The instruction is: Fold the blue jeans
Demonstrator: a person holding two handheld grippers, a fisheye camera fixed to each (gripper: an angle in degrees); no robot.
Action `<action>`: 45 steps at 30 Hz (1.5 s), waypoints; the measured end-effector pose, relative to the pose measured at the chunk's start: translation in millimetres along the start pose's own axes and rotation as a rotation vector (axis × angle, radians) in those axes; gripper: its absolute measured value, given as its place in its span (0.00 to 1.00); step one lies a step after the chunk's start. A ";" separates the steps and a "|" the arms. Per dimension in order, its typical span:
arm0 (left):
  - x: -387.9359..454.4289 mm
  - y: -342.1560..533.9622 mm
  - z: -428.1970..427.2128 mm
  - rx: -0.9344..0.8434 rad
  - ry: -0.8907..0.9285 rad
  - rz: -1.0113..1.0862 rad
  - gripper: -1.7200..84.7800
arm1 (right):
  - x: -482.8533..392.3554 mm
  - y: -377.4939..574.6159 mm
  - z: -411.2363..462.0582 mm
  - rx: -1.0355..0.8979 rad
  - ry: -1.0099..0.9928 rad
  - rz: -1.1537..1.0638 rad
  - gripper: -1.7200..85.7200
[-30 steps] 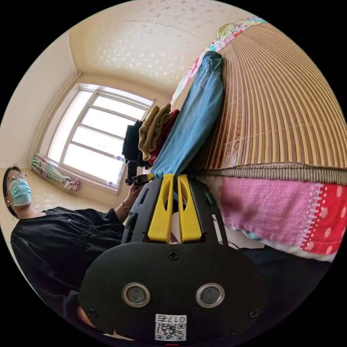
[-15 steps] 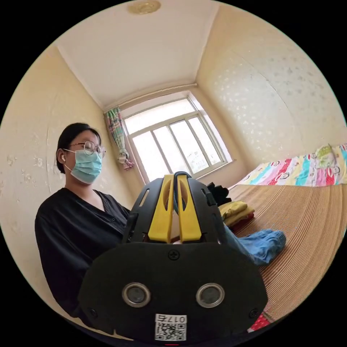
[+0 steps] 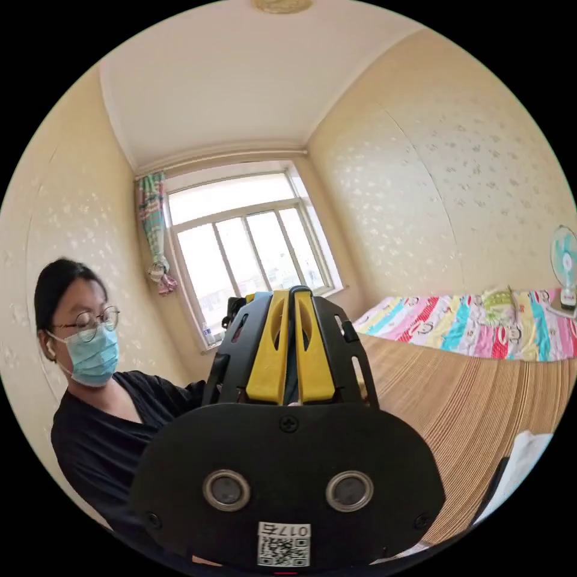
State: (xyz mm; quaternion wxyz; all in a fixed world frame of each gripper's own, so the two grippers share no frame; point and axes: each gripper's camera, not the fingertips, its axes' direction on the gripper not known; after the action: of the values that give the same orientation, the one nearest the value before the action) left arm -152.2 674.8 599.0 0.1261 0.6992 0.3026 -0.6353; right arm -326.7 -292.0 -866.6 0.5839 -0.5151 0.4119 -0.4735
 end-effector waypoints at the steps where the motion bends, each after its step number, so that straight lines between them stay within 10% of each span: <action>1: -27.9 -0.3 13.3 -0.030 -0.072 -0.049 0.01 | 28.5 0.4 17.3 -0.038 0.050 0.070 0.04; 14: -261.3 66.5 145.4 -0.387 -0.460 -0.236 0.01 | 281.8 76.9 166.6 -0.318 0.425 0.447 0.03; 28: -221.0 396.8 88.7 -0.525 -0.273 -0.615 0.02 | 193.2 402.1 82.3 -0.456 0.229 0.658 0.05; 45: -303.2 430.3 128.2 -0.542 -0.271 -0.847 0.20 | 288.5 426.2 132.5 -0.521 0.380 0.809 0.19</action>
State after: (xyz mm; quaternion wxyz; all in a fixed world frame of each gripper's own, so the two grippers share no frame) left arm -8.2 185.3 781.2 0.0724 0.3693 0.6935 -0.6143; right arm -82.2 -536.9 -1270.0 0.4877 -0.3476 0.7811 -0.1766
